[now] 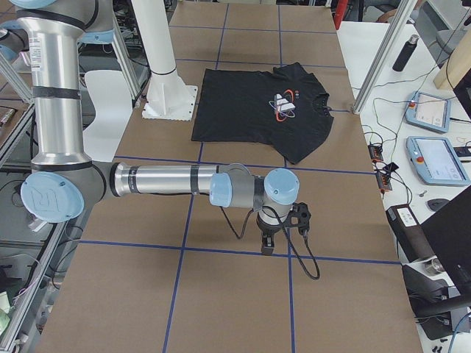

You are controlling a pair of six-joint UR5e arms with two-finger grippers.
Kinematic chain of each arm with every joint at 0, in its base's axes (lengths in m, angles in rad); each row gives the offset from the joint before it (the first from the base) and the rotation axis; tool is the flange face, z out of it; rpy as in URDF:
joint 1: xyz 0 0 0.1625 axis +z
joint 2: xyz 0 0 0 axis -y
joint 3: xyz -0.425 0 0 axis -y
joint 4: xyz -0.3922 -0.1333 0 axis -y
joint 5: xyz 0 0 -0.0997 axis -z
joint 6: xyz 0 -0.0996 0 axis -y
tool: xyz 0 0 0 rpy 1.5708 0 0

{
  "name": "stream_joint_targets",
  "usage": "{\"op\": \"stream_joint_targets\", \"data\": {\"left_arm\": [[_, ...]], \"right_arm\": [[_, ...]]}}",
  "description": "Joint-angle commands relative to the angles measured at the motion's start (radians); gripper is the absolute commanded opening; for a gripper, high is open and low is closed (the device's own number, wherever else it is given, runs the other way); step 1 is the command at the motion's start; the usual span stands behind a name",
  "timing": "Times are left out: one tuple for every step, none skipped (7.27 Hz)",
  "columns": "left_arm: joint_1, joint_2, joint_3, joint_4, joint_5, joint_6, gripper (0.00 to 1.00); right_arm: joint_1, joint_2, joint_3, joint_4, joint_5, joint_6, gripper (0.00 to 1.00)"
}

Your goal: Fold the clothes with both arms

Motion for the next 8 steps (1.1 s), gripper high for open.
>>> {"op": "stream_joint_targets", "data": {"left_arm": [[0.000,0.000,0.000,0.000,0.000,0.001,1.00],[0.000,0.000,0.000,0.000,-0.002,0.001,1.00],[0.000,0.000,0.000,0.000,-0.002,0.001,1.00],[0.000,0.000,0.000,0.000,0.000,0.001,1.00],[0.003,-0.020,-0.006,0.003,0.000,-0.001,1.00],[0.006,-0.076,-0.014,0.006,0.000,-0.001,1.00],[0.008,-0.133,-0.018,0.006,-0.011,-0.002,1.00],[0.008,-0.184,-0.018,0.005,-0.017,-0.002,1.00]], "right_arm": [[0.000,0.002,0.001,0.000,0.003,0.001,1.00],[0.000,-0.001,-0.002,0.000,0.002,-0.001,1.00],[0.000,-0.001,0.000,0.000,0.002,-0.001,1.00],[0.000,-0.001,0.000,0.000,0.002,-0.001,1.00],[0.000,0.007,0.021,0.003,0.002,0.001,1.00],[-0.002,0.028,0.029,0.005,-0.002,0.001,1.00],[-0.024,0.062,0.029,0.008,-0.002,0.001,1.00],[-0.081,0.106,0.026,0.006,-0.009,-0.002,1.00]]}}
